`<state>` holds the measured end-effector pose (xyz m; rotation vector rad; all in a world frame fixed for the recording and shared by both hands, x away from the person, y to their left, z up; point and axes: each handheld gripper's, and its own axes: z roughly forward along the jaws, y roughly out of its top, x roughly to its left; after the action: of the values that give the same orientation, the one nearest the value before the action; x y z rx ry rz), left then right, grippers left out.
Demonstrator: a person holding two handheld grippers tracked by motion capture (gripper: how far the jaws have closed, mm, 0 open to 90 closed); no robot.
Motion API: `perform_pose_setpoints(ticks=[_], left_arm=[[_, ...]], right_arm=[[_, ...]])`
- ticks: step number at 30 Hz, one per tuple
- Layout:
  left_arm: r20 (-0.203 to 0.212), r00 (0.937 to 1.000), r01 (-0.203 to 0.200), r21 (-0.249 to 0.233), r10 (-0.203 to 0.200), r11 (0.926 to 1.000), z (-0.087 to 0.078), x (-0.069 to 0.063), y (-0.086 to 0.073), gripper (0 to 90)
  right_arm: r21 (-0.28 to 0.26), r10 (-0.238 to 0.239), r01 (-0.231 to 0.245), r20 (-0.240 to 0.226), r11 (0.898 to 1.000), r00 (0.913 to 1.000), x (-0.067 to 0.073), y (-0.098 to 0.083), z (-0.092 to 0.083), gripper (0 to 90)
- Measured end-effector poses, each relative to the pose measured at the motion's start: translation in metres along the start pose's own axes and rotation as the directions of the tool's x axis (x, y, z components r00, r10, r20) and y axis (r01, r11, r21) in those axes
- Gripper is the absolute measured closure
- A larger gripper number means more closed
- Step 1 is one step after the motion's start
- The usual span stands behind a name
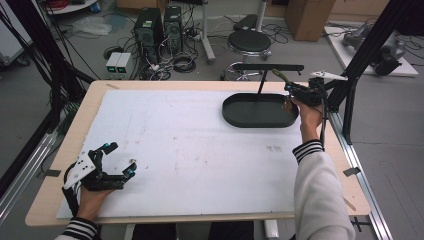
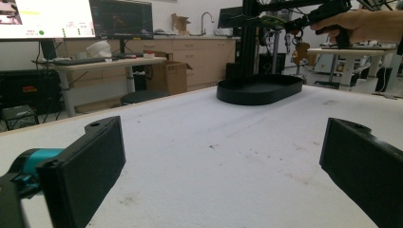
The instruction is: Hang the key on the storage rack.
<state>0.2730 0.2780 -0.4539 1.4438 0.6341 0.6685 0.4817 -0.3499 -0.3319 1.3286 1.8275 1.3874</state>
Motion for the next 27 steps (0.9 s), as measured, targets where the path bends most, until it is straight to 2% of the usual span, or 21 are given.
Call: perform_pose_setpoints(ticks=[14, 27], left_arm=[[0.0, 1.0, -0.002, 0.002, 0.002, 1.0, 0.0, 0.0, 0.0, 1.7], [0.004, 0.9999, -0.011, 0.006, 0.011, 0.9999, 0.0, -0.001, 0.0, 1.7]], right_arm=[[-0.029, 0.034, -0.032, 0.057, 0.999, 0.9978, -0.003, 0.001, 0.004, 77.2], [0.0, 0.051, -0.051, 0.116, 0.999, 0.992, -0.003, -0.005, 0.016, 77.2]])
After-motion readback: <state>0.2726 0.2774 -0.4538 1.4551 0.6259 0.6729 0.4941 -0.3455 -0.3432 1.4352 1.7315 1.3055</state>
